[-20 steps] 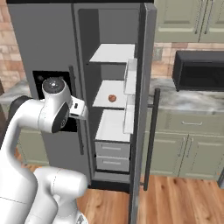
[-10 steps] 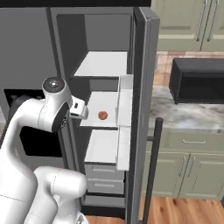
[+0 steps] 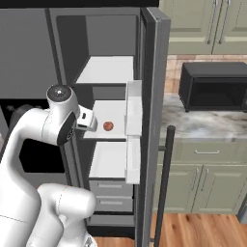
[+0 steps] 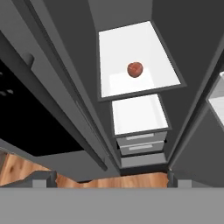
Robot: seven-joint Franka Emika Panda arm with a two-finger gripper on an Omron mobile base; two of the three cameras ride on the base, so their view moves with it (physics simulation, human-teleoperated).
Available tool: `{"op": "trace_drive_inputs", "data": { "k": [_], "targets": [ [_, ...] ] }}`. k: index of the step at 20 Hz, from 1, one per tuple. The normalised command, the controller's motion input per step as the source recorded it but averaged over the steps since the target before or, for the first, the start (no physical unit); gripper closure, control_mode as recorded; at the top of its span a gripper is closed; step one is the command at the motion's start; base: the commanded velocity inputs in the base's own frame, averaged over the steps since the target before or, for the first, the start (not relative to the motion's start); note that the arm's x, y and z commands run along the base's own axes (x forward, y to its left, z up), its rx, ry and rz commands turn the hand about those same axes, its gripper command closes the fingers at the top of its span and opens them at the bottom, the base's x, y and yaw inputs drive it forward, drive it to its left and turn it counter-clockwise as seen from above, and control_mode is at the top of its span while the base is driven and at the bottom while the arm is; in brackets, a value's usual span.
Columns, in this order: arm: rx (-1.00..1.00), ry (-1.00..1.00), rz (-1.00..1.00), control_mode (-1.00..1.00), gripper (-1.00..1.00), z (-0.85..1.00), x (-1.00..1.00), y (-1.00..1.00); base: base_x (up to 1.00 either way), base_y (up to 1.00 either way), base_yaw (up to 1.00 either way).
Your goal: Retrieve the orange and peach from the fridge and place them into the bowl on the dining table.
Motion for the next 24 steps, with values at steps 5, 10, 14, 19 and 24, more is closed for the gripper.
{"op": "trace_drive_inputs", "data": {
  "k": [5, 10, 14, 19, 24],
  "targets": [
    [0.0, 0.0, 0.0, 1.0, -1.0, 0.0, 0.0, 0.0, 0.14, 0.03, -0.01],
    [0.0, 0.0, 0.0, 1.0, -1.0, 0.0, 0.0, 0.0, 0.21, 0.0, 0.0],
    [0.0, 0.0, 0.0, -1.0, -1.0, -0.31, 0.18, 0.0, 0.0, 0.0, 0.0],
    [-0.01, 0.0, 0.0, -1.0, -1.0, -0.4, 0.12, 0.0, 0.0, 0.0, 0.0],
    [-0.05, 0.0, 0.0, -1.0, -1.0, -0.14, 0.06, 0.0, 0.0, 0.0, 0.0]
  ]
}}
